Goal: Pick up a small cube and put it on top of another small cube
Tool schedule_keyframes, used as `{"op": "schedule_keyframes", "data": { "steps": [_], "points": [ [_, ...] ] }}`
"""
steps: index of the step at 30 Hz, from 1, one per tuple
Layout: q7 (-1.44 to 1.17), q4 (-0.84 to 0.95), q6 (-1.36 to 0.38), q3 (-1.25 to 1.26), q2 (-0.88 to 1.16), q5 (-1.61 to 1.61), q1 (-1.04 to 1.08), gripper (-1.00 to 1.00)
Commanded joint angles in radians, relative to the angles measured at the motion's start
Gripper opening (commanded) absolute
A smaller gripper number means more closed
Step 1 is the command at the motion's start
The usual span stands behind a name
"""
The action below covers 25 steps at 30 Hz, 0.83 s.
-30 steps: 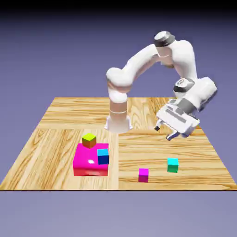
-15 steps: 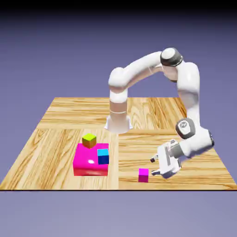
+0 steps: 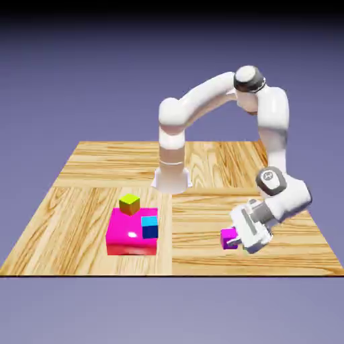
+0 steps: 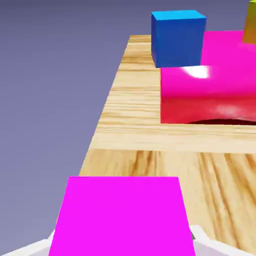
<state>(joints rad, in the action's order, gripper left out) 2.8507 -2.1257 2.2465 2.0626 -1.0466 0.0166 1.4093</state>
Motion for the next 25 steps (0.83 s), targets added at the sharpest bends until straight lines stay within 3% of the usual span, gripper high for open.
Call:
{"op": "schedule_keyframes", "data": {
  "steps": [1,15,22,23,25],
  "points": [
    [-0.007,-0.030,0.038,-0.012,0.008,0.019,-0.036,-1.00],
    [-0.093,-0.436,0.571,-0.175,0.117,0.303,-0.535,-1.00],
    [-0.058,-0.378,0.717,-0.051,-0.008,0.293,-0.338,-1.00],
    [-0.058,-0.378,0.717,-0.051,-0.008,0.293,-0.338,1.00],
    [-0.064,-0.389,0.690,-0.074,0.015,0.295,-0.374,1.00]
  ]
}}
